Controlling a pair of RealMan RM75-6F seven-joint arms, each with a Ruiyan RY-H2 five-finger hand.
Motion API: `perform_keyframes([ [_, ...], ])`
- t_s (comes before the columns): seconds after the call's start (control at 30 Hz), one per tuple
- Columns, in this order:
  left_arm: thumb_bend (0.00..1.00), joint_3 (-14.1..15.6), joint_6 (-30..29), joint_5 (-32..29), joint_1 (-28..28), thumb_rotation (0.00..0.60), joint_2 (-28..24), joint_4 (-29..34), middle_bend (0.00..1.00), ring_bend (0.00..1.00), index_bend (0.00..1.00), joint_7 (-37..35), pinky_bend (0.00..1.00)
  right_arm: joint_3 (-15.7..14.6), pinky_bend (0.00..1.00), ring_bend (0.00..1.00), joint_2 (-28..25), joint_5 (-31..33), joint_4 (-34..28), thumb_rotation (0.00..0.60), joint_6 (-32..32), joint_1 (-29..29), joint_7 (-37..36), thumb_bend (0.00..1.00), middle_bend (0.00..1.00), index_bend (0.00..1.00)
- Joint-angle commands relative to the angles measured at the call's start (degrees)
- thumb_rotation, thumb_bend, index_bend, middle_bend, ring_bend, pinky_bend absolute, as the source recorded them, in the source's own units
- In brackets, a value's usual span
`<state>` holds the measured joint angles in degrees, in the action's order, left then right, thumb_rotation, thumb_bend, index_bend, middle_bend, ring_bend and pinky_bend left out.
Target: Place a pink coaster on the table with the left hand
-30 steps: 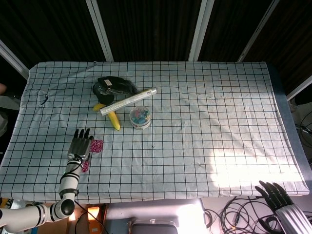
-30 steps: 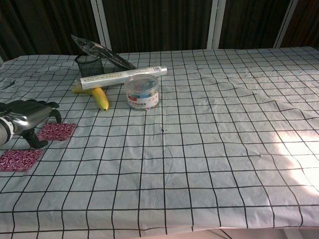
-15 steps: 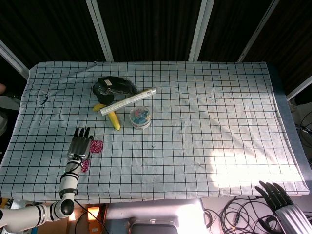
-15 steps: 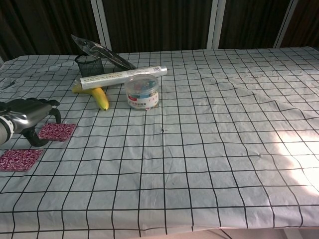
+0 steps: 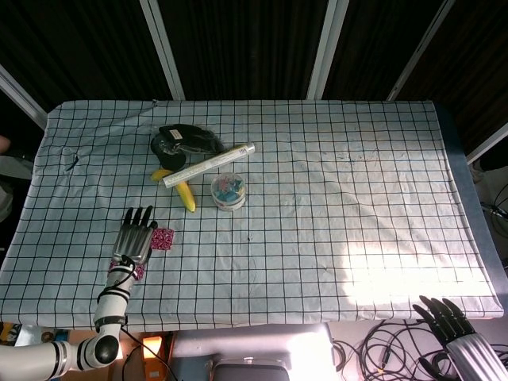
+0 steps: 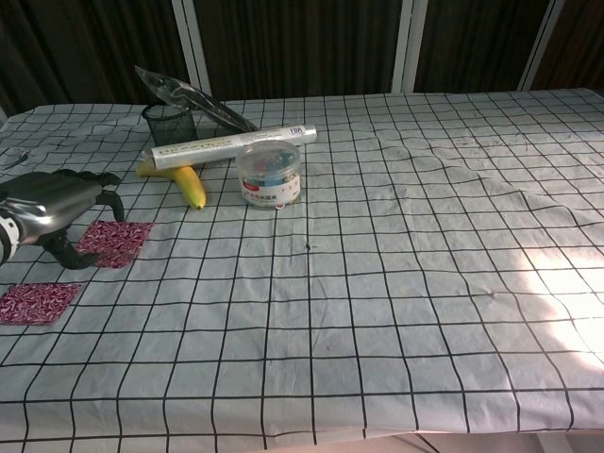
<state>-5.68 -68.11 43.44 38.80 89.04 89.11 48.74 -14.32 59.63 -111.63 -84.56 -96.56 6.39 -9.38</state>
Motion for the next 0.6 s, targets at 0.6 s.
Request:
perform_keyframes([
  [0.6,0.34,8.5,-5.3,6.8,-2.3,0.6,5.1,9.9,0.0,0.0,0.19,9.3,0.0,-0.2,0.0,0.0,-0.3,-0.7,0.4,0.6,-0.4,-0.2,-0.7,0.2,0.0,0.0],
])
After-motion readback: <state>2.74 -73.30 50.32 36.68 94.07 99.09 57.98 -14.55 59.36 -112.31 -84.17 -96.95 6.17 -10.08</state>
